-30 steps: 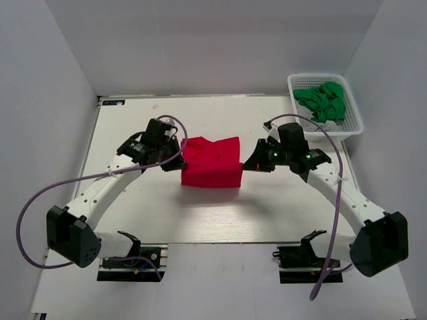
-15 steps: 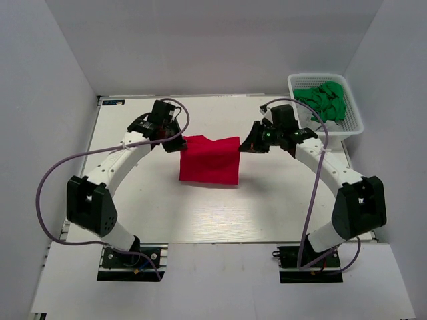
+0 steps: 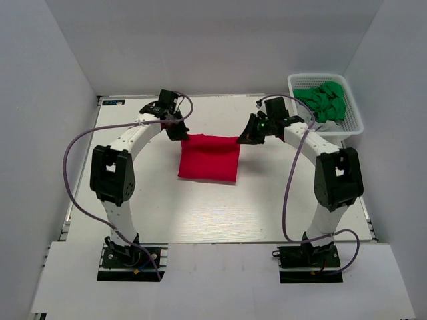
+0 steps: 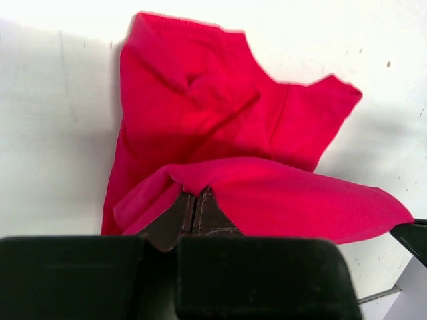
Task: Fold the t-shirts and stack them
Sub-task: Fold the long partially folded tshirt into a neat square
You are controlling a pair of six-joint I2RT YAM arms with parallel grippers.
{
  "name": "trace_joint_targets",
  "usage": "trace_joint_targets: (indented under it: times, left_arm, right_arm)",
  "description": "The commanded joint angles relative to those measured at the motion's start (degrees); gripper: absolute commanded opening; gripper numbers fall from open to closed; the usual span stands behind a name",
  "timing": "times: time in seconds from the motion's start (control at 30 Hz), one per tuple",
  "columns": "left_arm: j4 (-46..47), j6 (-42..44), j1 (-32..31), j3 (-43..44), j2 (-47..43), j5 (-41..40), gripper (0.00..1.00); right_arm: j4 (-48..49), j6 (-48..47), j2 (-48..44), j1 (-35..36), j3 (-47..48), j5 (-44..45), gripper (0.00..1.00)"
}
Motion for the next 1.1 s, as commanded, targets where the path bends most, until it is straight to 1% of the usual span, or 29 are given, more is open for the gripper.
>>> trace_joint_targets:
  times: [0.0,0.13,0.2,0.23,0.27,0.3,0.33,0.37,0.4,0.43,0.47,0.5,0.53,0.57,0.6,0.63,0.67,0.7,0.73,0.77,0.8,0.83,0.87,0.97,1.07]
  left_arm:
    - [1.4,1.6,1.9,4.8,2.0,1.9,0.00]
    - [1.9,3.4,2.4,9.7,7.2,4.7,0.00]
    - [2.7,3.9,2.4,10.3,8.9,5.6,0.00]
    - [2.7,3.9,2.9,11.7,10.4,6.2,0.02]
    - [3.2,4.4,2.9,12.4,11.3,6.2,0.10]
    - [3.2,4.4,2.9,13.1,12.0,6.2,0.49]
    - [3.2,4.4,2.9,15.0,12.8,6.2,0.74]
    - [3.2,5.2,3.5,16.0,13.4,6.7,0.99]
    - [2.4,5.2,3.5,17.4,14.5,5.9,1.00]
    - [1.6,5.2,3.5,20.9,15.0,5.3,1.00]
    - [0.7,5.7,4.1,22.8,15.0,4.5,1.00]
    - [-1.7,5.7,4.2,24.6,15.8,3.2,1.00]
    - [-1.7,6.4,4.2,25.8,15.8,3.2,1.00]
    - [-1.7,6.4,4.2,25.8,14.5,3.2,1.00]
    - [-1.0,7.6,4.2,24.1,13.3,4.4,1.00]
    - [1.5,8.1,4.2,20.1,10.2,5.2,1.00]
    - [2.9,8.1,3.3,17.8,8.6,5.2,1.00]
    - [4.3,8.1,2.8,15.5,7.0,6.0,1.00]
    - [7.8,8.1,2.7,10.9,5.6,7.4,1.00]
    - [9.8,8.1,2.7,8.6,3.2,9.1,1.00]
    - [11.5,8.1,2.7,6.9,2.4,11.9,1.00]
    - [13.8,8.1,2.7,4.7,2.3,13.0,1.00]
    - [14.9,8.1,2.1,4.0,1.7,15.5,1.00]
    - [17.6,7.5,1.5,4.0,3.6,20.5,1.00]
    - [19.2,7.5,0.9,7.0,7.5,23.6,1.00]
  right_arm:
    - [1.6,0.2,3.2,-1.5,4.1,0.9,0.00]
    - [2.8,2.0,6.9,-2.2,6.5,1.0,0.00]
    - [2.7,2.7,8.7,-2.5,7.6,1.7,0.00]
    - [3.1,2.9,9.3,-2.6,7.8,1.8,0.00]
    - [4.6,3.7,10.2,-3.0,7.7,1.7,0.00]
    - [6.5,3.7,10.5,-3.0,7.8,1.2,0.00]
    - [7.1,4.3,11.0,-3.1,8.4,0.9,0.04]
    - [7.7,4.5,11.9,-3.4,10.0,0.3,0.15]
    - [7.4,4.4,13.2,-3.5,11.1,0.8,0.31]
    - [7.0,3.7,13.7,-3.8,13.4,1.0,0.49]
    - [6.1,3.1,14.7,-3.9,16.1,0.5,0.86]
    - [4.6,2.7,15.1,-3.9,17.4,0.3,0.90]
    - [4.0,1.5,15.1,-3.9,18.8,-0.1,0.90]
    - [4.3,0.9,13.2,-3.7,18.2,0.0,0.90]
    - [4.9,0.5,12.2,-3.5,17.5,0.0,0.90]
    - [5.3,0.5,11.1,-3.3,15.4,1.0,0.90]
    - [6.9,0.0,7.8,-3.2,12.6,1.3,0.90]
    - [8.0,-0.2,6.7,-3.2,11.3,1.6,0.90]
    - [8.4,-0.6,5.7,-3.1,9.0,1.5,0.90]
    - [8.8,-0.8,3.5,-3.1,7.4,1.1,0.90]
    - [9.5,-1.5,3.1,-2.9,5.8,0.0,0.90]
    - [10.0,-1.7,2.7,-2.5,5.0,-1.7,0.90]
    - [11.3,-1.7,1.9,-2.3,3.5,-3.7,0.90]
    - [13.0,-1.6,2.7,-1.5,2.9,-5.9,0.90]
    - [15.0,-1.2,4.3,-1.6,2.9,-7.6,0.90]
